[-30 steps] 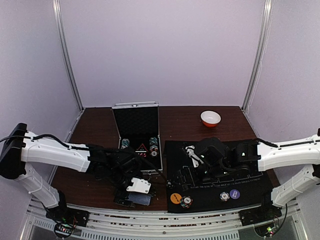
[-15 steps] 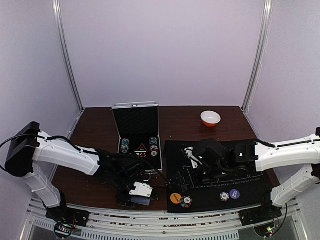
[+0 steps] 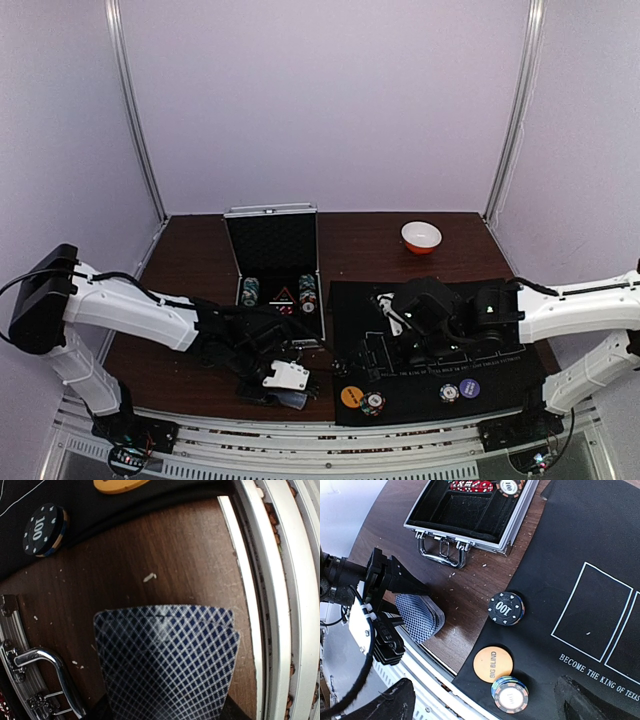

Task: Distribute texas hold em gaming equipment
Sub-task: Pick up the face-down deck piles from the corner of the board.

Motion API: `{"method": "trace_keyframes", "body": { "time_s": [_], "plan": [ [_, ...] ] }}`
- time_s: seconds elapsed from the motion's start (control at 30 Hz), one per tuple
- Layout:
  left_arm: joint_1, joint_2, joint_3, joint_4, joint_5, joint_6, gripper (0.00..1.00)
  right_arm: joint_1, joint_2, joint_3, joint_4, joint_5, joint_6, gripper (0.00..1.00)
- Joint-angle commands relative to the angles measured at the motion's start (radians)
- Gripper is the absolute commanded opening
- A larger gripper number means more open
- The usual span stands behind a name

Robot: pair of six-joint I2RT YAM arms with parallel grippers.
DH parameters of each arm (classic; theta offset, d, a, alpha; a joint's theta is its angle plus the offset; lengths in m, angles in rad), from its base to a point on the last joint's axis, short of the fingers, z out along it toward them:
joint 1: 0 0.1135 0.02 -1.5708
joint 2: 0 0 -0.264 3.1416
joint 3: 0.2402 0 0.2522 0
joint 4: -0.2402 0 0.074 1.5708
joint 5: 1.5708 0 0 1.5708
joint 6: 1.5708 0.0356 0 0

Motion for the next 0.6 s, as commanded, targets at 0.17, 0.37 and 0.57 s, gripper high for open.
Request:
{"method": "trace_keyframes", "body": {
  "time_s": [0.17,0.37,0.57],
  "plan": [
    [0.003,-0.121,-0.023,0.005,-0.092,-0.049,0.47,-0.061,-0.104,-0.065,0.035,0.031,0.057,1.00],
    [0.004,-0.158,0.072,-0.098,-0.102,-0.059,0.47,-0.108,-0.102,-0.087,0.183,-0.123,0.046,1.00],
    [0.009,-0.154,0.214,-0.200,-0.102,-0.082,0.47,-0.148,-0.043,-0.133,0.461,-0.290,0.125,1.00]
  ]
}}
